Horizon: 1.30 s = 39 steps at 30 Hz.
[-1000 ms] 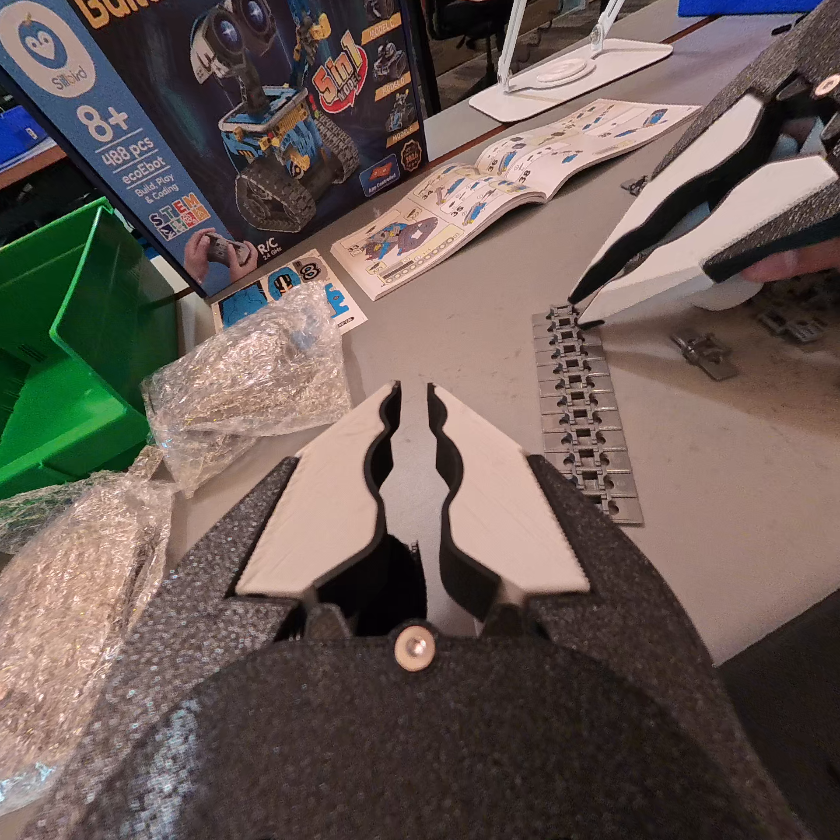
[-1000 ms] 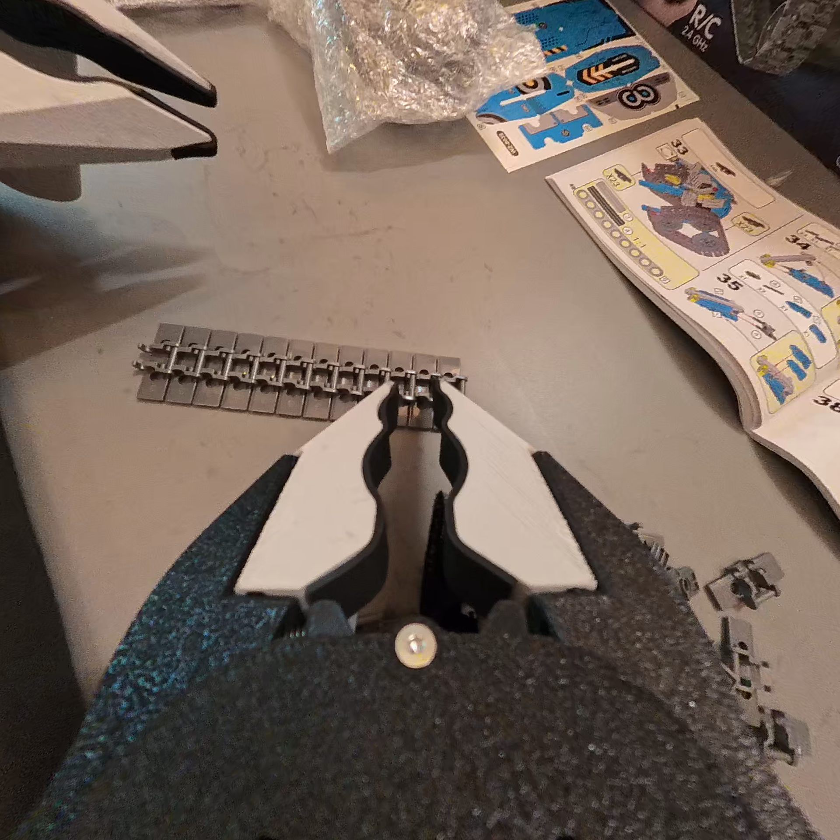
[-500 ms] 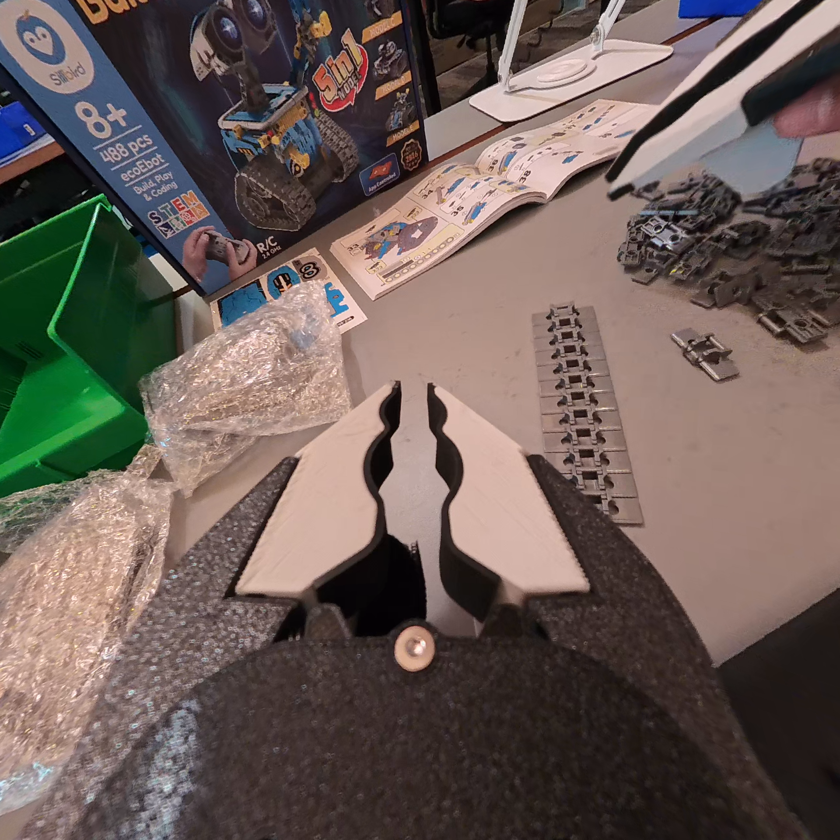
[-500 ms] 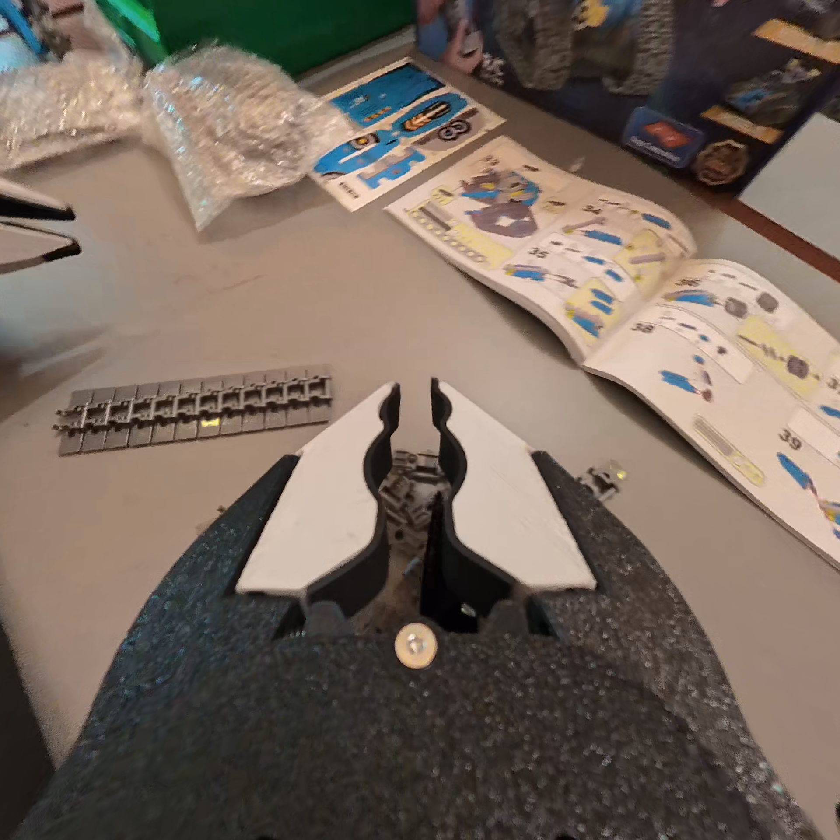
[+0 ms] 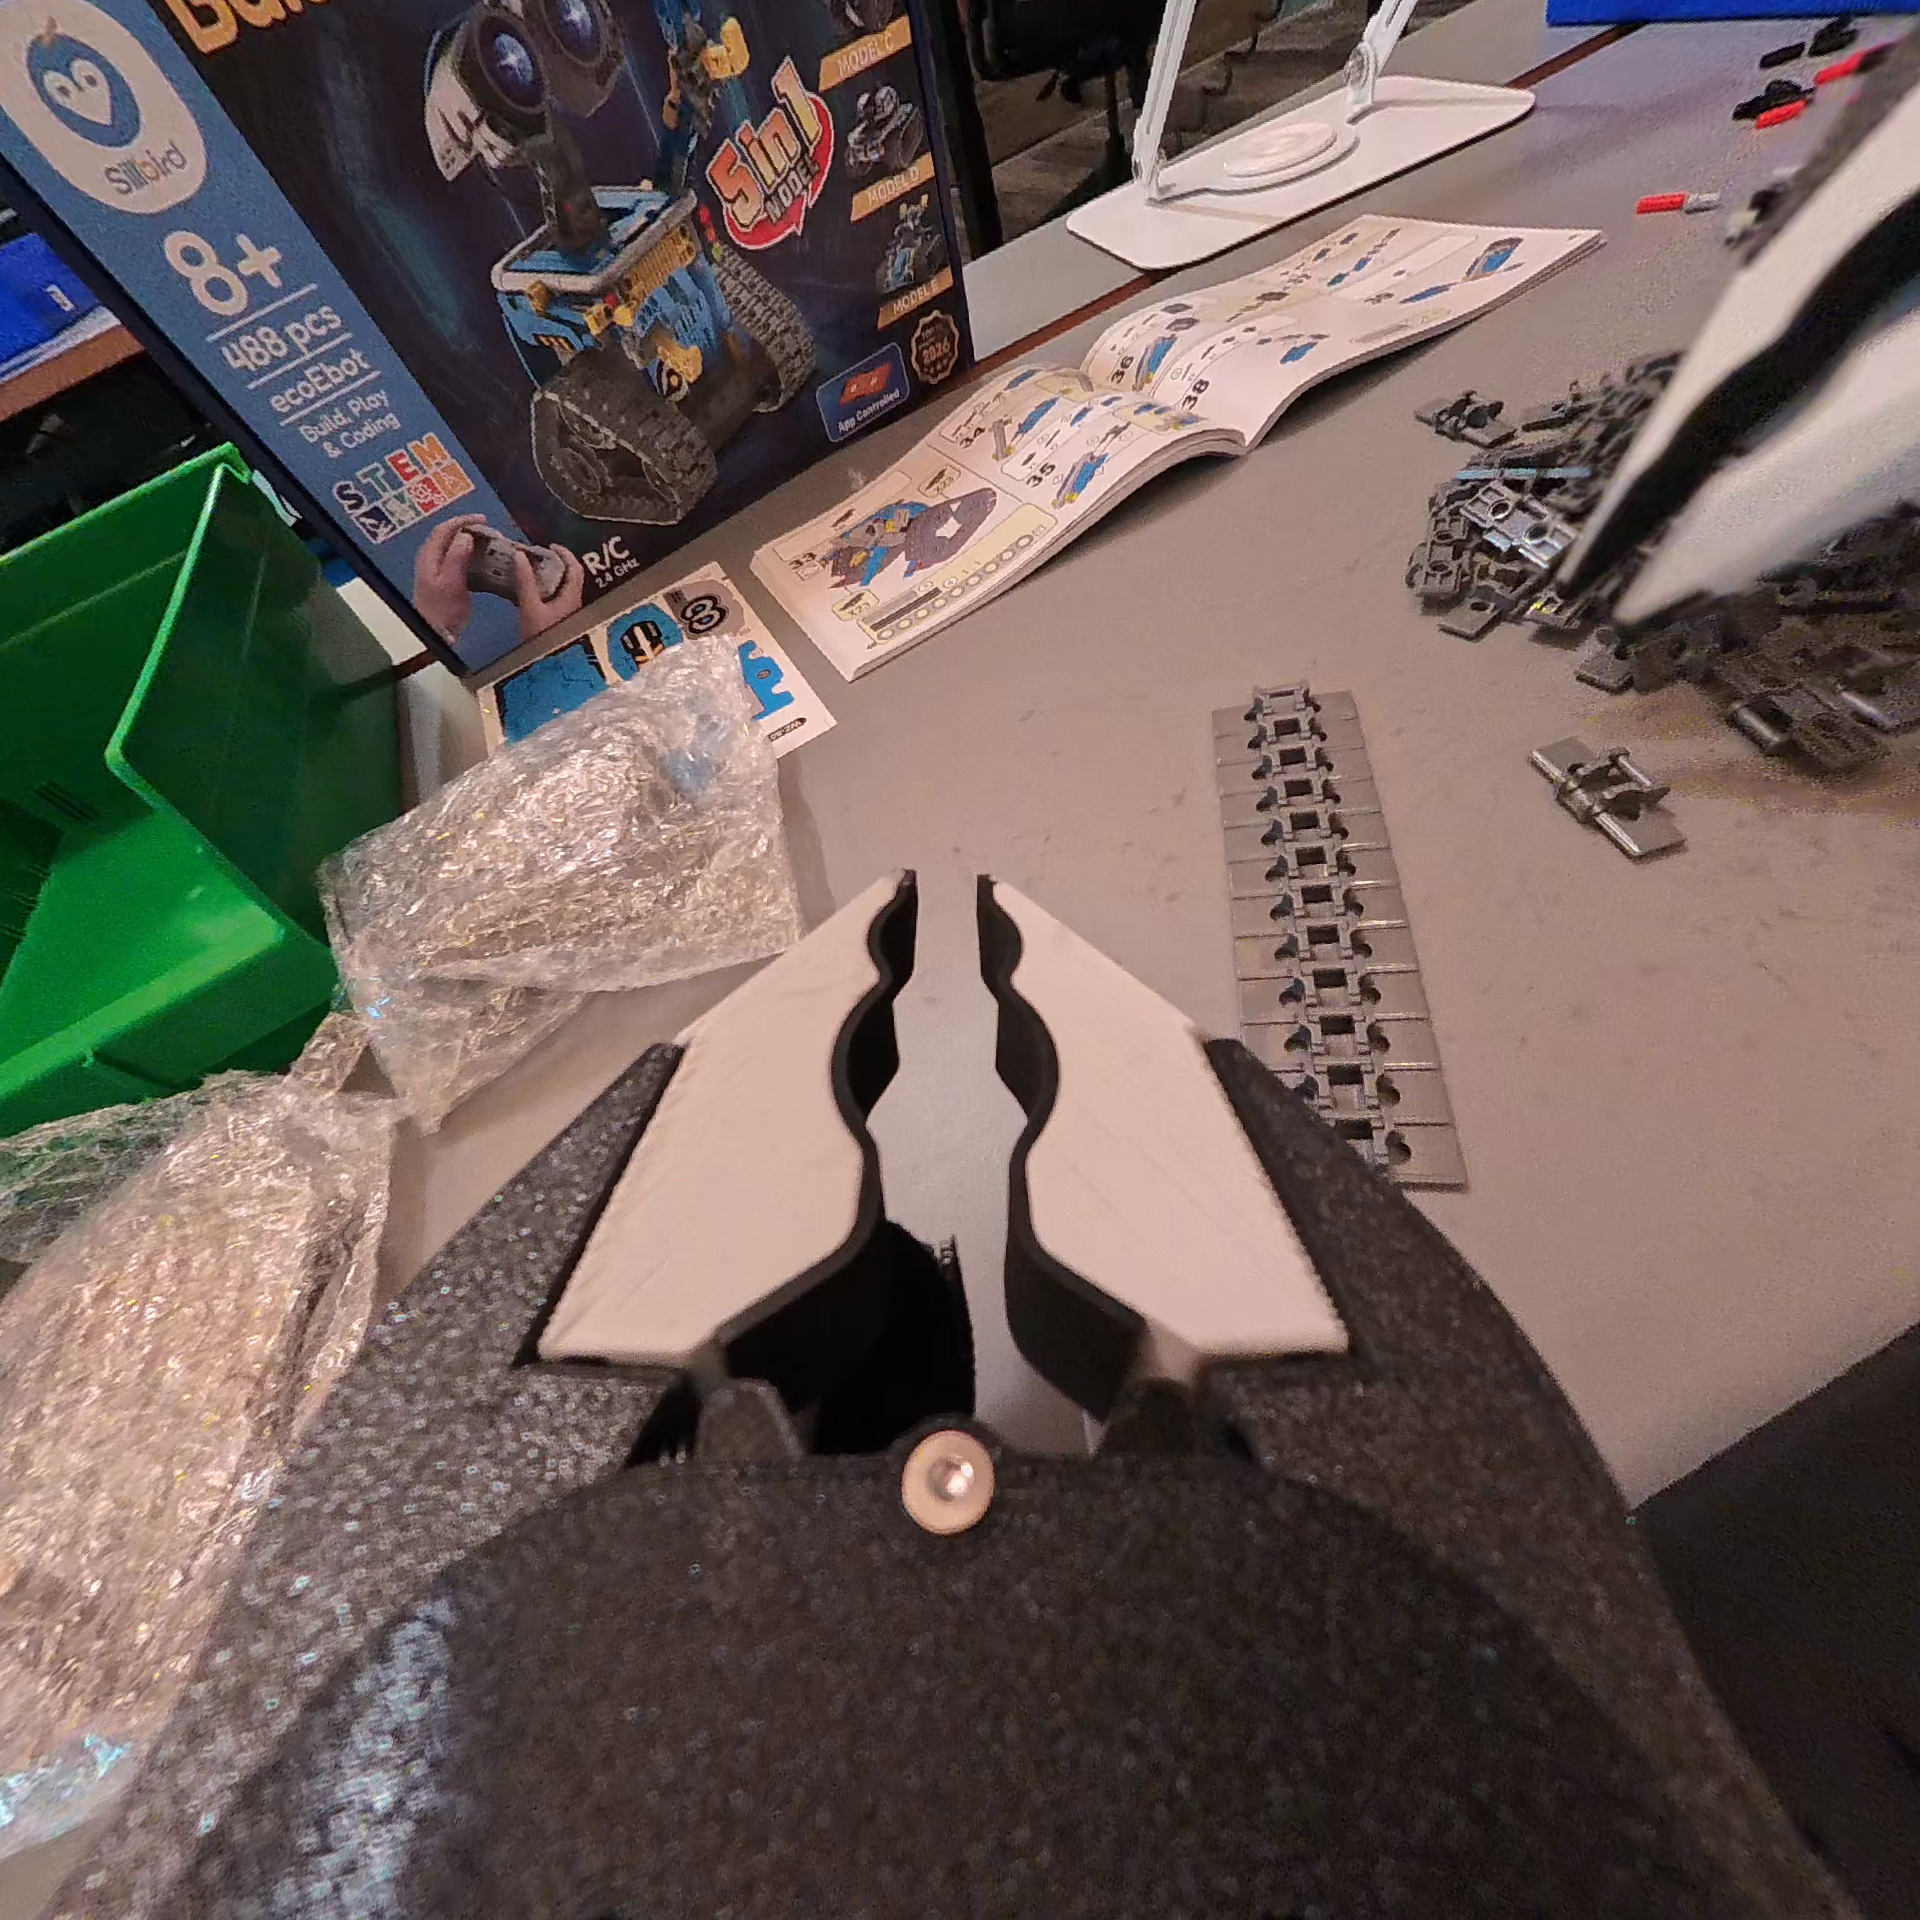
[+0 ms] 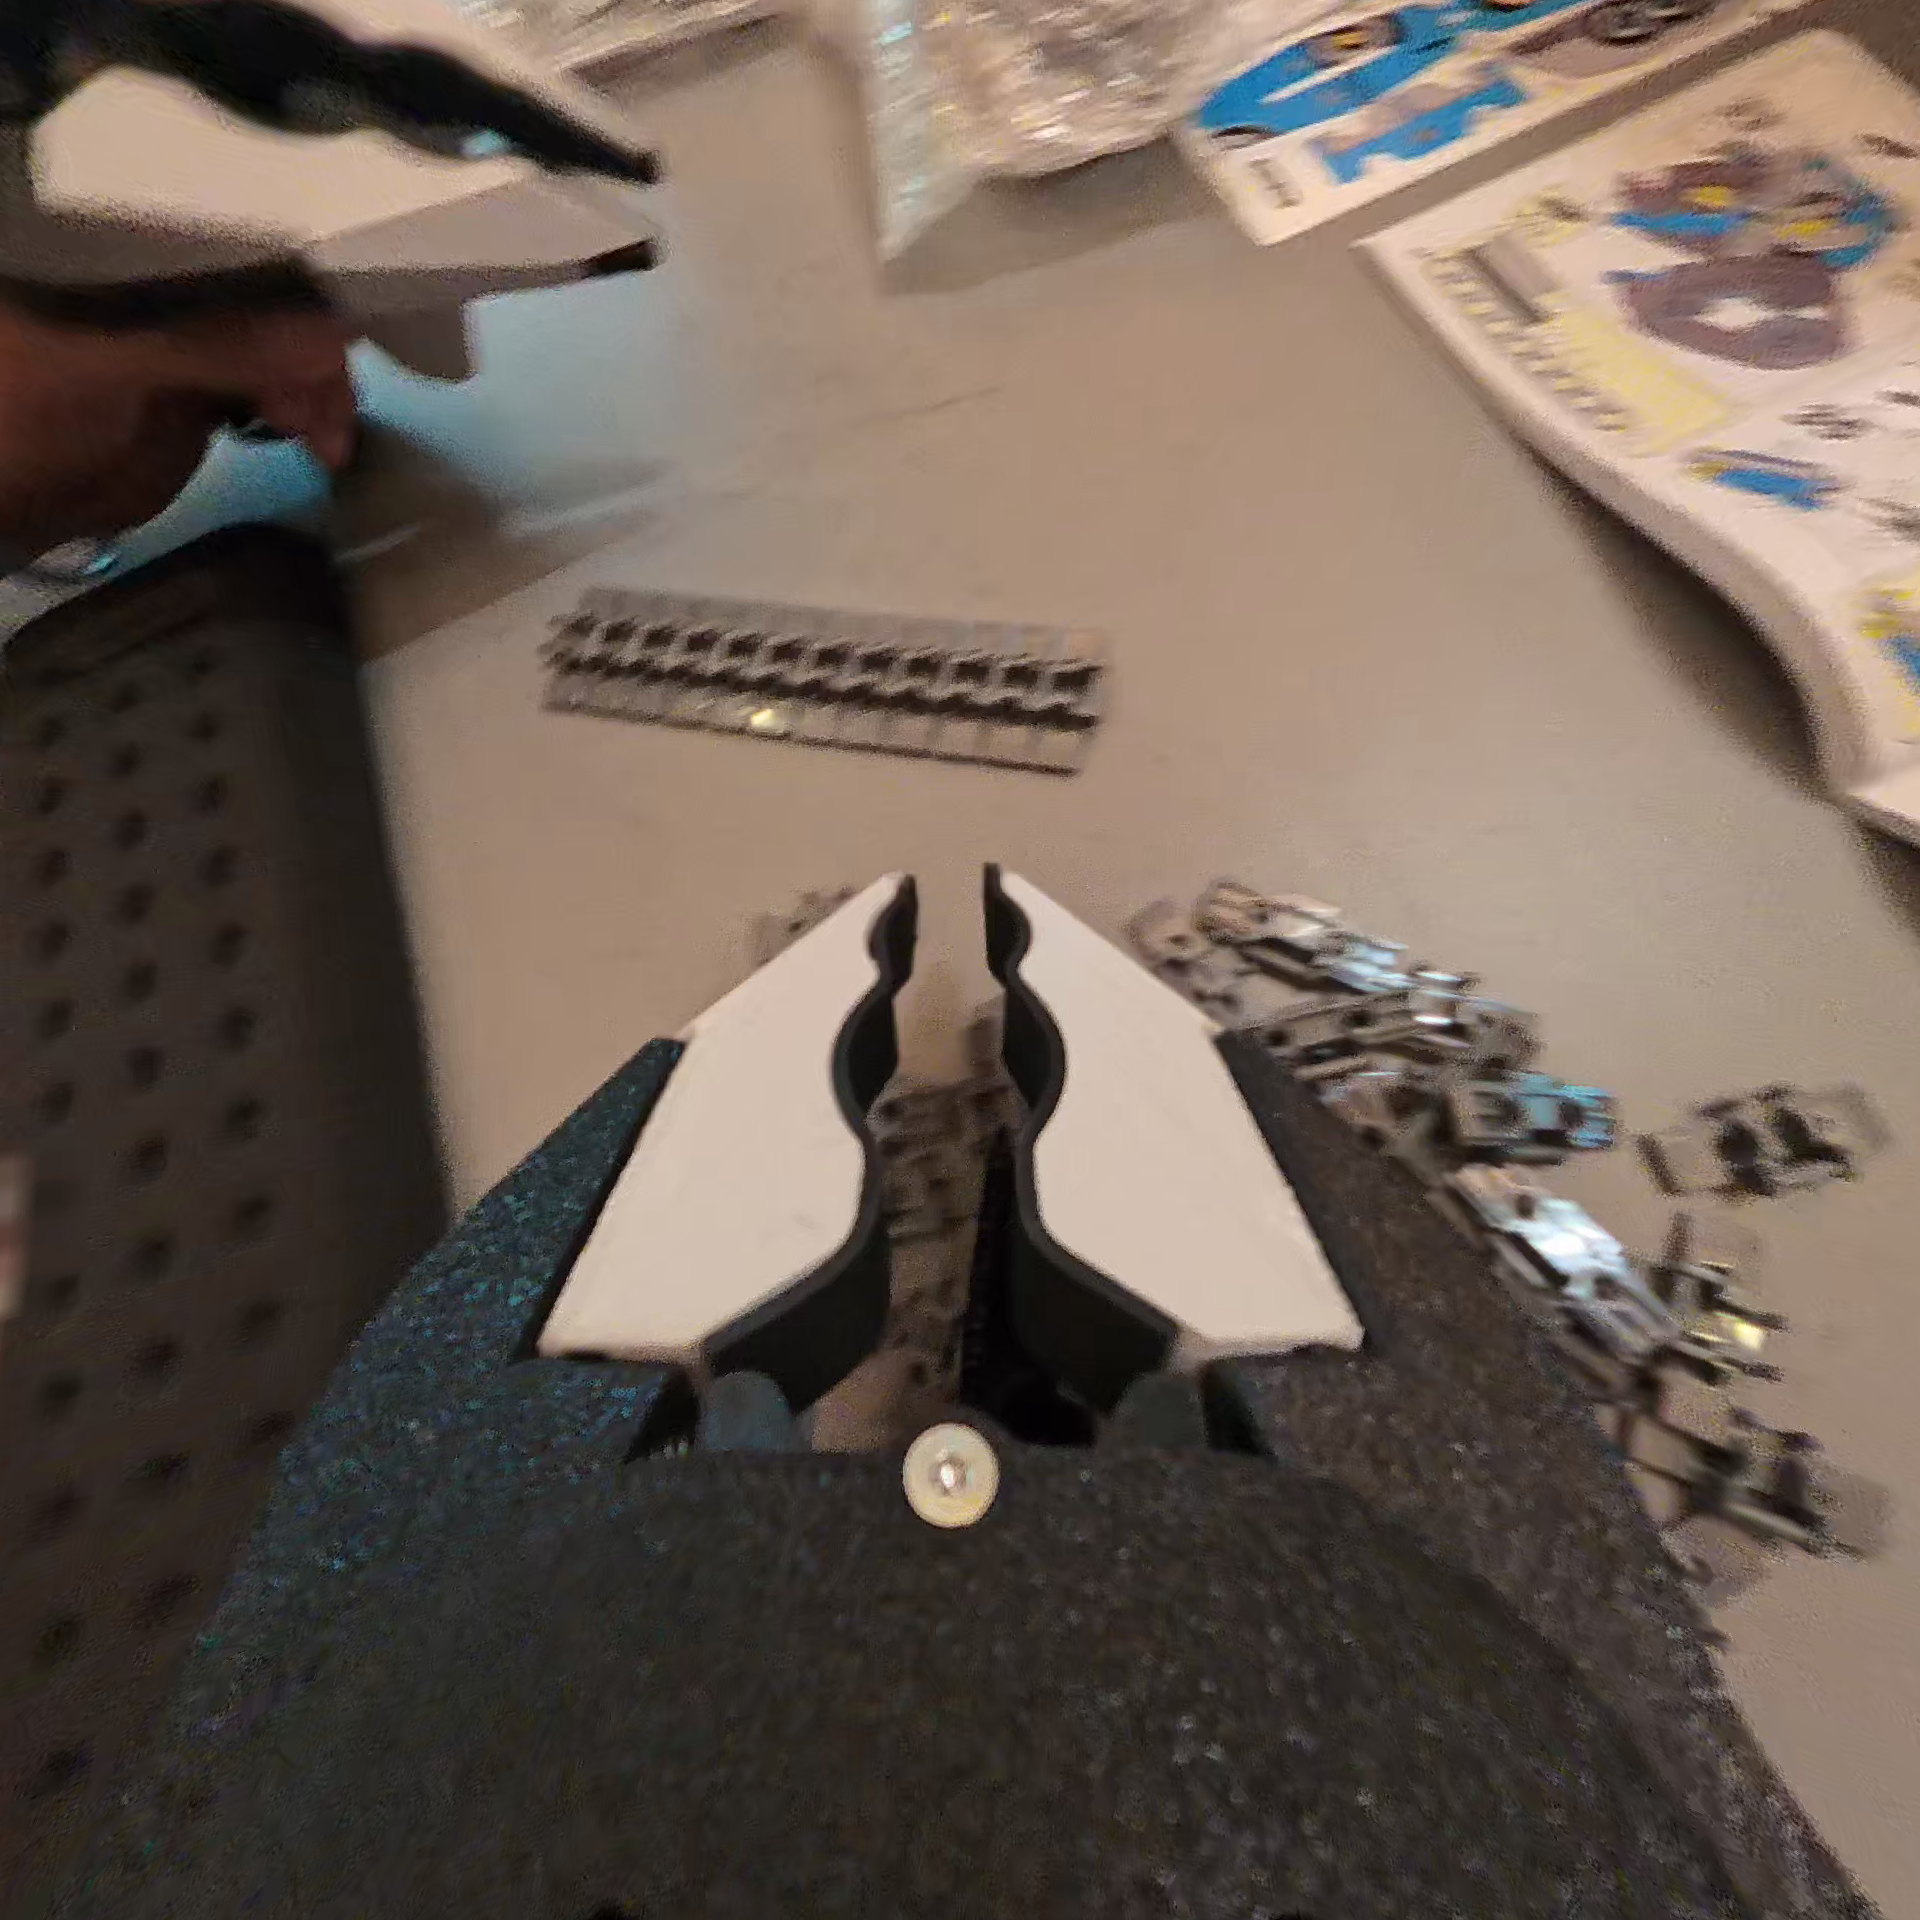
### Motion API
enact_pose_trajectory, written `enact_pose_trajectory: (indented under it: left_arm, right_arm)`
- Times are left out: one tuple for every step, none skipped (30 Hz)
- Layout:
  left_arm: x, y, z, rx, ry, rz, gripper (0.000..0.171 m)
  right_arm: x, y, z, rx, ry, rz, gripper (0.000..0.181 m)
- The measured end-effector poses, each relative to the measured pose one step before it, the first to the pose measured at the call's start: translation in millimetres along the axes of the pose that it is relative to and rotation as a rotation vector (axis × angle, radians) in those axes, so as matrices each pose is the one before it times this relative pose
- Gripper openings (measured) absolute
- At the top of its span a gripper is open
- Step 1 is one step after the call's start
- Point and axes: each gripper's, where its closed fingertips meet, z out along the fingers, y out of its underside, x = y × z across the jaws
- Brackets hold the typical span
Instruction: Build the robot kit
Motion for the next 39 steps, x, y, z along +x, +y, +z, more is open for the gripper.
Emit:
enact_pose_trajectory:
  left_arm:
    - [0.16,0.07,0.06,-0.00035,0.0019,-0.0013,0.011]
    - [-0.10,0.51,0.60,-0.00421,0.0035,-0.0051,0.011]
    - [-0.14,1.15,1.02,-0.00896,0.0058,-0.0092,0.011]
    - [-0.54,1.56,1.46,-0.01227,0.0055,-0.0126,0.011]
    - [-0.80,1.45,1.35,-0.01168,0.0051,-0.0139,0.011]
    - [-0.66,1.04,0.90,-0.00793,0.0056,-0.0135,0.011]
    - [-0.58,0.25,0.21,-0.00228,0.0040,-0.0111,0.011]
    - [-0.57,-0.26,-0.55,0.00302,0.0004,-0.0091,0.011]
    - [-0.40,-0.46,-1.04,0.00411,-0.0001,-0.0083,0.011]
    - [0.17,-0.01,-1.06,0.00245,0.0021,-0.0073,0.011]
    - [0.37,0.22,-0.92,0.00042,0.0032,-0.0056,0.011]
    - [0.32,0.23,-0.50,-0.00054,0.0032,-0.0035,0.011]
    - [-0.08,0.09,-0.15,0.00029,0.0008,-0.0022,0.011]
    - [-0.26,-0.03,0.03,-0.00028,-0.0003,-0.0020,0.011]
    - [-0.06,0.46,0.46,-0.00339,0.0017,-0.0022,0.011]
    - [0.22,0.68,0.73,-0.00553,0.0037,-0.0019,0.012]
    - [0.25,0.81,0.67,-0.00592,0.0024,-0.0017,0.012]
    - [0.72,0.55,0.48,-0.00523,0.0032,-0.0033,0.013]
    - [3.44,-0.04,0.24,-0.00308,0.0193,-0.0098,0.015]
    - [5.85,-0.97,0.53,-0.00023,0.0332,-0.0205,0.022]
    - [6.47,-0.75,1.30,-0.00506,0.0344,-0.0280,0.029]
    - [6.93,0.21,2.55,-0.01308,0.0347,-0.0287,0.034]
    - [8.38,0.77,3.04,-0.01815,0.0408,-0.0181,0.039]
    - [6.71,1.83,3.44,-0.02802,0.0248,0.0111,0.042]
    - [3.30,2.18,2.96,-0.03057,-0.0054,0.0373,0.043]
    - [2.87,1.36,2.27,-0.02461,-0.0135,0.0467,0.043]
    - [3.56,0.38,1.63,-0.02190,-0.0104,0.0423,0.043]
    - [3.77,-0.40,1.24,-0.02261,-0.0074,0.0340,0.042]
    - [5.25,-1.51,0.91,-0.02089,0.0068,0.0270,0.042]
    - [6.18,-3.12,0.66,-0.01407,0.0166,0.0203,0.042]
    - [4.55,-4.75,0.61,-0.00551,0.0114,0.0165,0.042]
    - [3.54,-5.43,1.32,-0.00452,0.0096,0.0158,0.042]
    - [3.83,-4.66,2.63,-0.01128,0.0166,0.0154,0.042]
    - [3.98,-3.66,3.94,-0.01760,0.0207,0.0127,0.042]
    - [5.16,-2.84,5.09,-0.01869,0.0295,0.0066,0.042]
    - [5.51,-1.26,6.31,-0.02437,0.0348,-0.0032,0.042]
    - [4.08,0.94,7.33,-0.03371,0.0303,-0.0118,0.042]
    - [2.49,2.49,7.57,-0.03900,0.0268,-0.0105,0.042]
    - [1.35,1.49,6.72,-0.02843,0.0214,-0.0051,0.042]
  right_arm:
    - [-12.27,4.28,-0.57,-0.0084,-0.0305,-0.0247,0.019]
    - [-9.21,3.28,-0.26,-0.0025,-0.0063,-0.0280,0.021]
    - [-8.37,2.42,0.17,0.0000,0.0021,-0.0340,0.023]
    - [-7.95,1.06,0.94,0.0024,0.0063,-0.0396,0.024]
    - [-3.54,-0.87,1.99,0.0052,0.0275,-0.0452,0.024]
    - [1.37,-0.85,2.56,-0.0031,0.0465,-0.0429,0.024]
    - [1.89,0.32,2.86,-0.0130,0.0359,-0.0357,0.023]
    - [1.20,1.96,2.99,-0.0161,0.0196,-0.0226,0.022]
    - [0.87,3.59,2.87,-0.0190,0.0067,-0.0055,0.021]
    - [0.78,3.71,2.46,-0.0182,-0.0021,0.0082,0.021]
    - [0.48,2.22,1.53,-0.0087,-0.0076,0.0141,0.021]
    - [0.47,0.48,0.41,0.0014,-0.0092,0.0154,0.021]
    - [0.75,-0.76,-0.44,0.0080,-0.0072,0.0152,0.021]
    - [0.20,-1.36,-0.25,0.0101,-0.0090,0.0140,0.021]
    - [0.01,-0.63,0.46,0.0049,-0.0096,0.0129,0.021]
    - [0.32,0.77,1.38,-0.0044,-0.0066,0.0104,0.022]
    - [-0.05,1.71,1.93,-0.0084,-0.0063,0.0077,0.022]
    - [-0.40,1.64,2.13,-0.0089,-0.0062,0.0056,0.023]
    - [-0.13,-1.08,0.76,0.0067,-0.0029,0.0052,0.023]
    - [0.00,-1.42,-0.14,0.0061,-0.0002,-0.0004,0.024]
    - [0.78,-1.00,0.08,0.0051,0.0050,-0.0011,0.024]
    - [0.52,0.30,0.86,-0.0019,0.0012,0.0019,0.024]
    - [-0.91,1.10,1.63,-0.0083,-0.0078,0.0037,0.025]
    - [-1.02,-1.54,1.13,0.0058,-0.0092,0.0053,0.024]
    - [-0.65,-0.73,1.02,-0.0017,-0.0056,-0.0008,0.023]
    - [0.25,-0.73,0.94,0.0013,-0.0006,0.0012,0.021]
    - [0.27,-0.16,0.34,-0.0008,-0.0044,0.0053,0.020]
    - [1.26,0.59,-0.86,-0.0030,-0.0012,0.0057,0.015]
    - [1.28,0.89,-1.41,-0.0017,-0.0020,-0.0006,0.015]
    - [1.59,0.76,-1.75,0.0011,-0.0012,-0.0051,0.015]
    - [3.18,0.64,-2.65,0.0030,0.0036,-0.0056,0.015]
    - [3.54,1.85,-3.74,-0.0090,-0.0005,-0.0100,0.015]
    - [5.03,4.06,-5.78,-0.0217,0.0055,-0.0146,0.015]
    - [6.14,5.06,-8.40,-0.0263,0.0116,-0.0203,0.015]
    - [5.66,4.86,-10.99,-0.0157,0.0118,-0.0260,0.015]
    - [4.34,5.22,-12.91,-0.0056,0.0053,-0.0249,0.015]
    - [4.29,6.62,-13.74,-0.0038,0.0053,-0.0152,0.015]
    - [4.78,8.80,-13.80,-0.0046,0.0106,-0.0028,0.014]
    - [2.60,9.73,-13.21,0.0018,0.0013,0.0091,0.015]
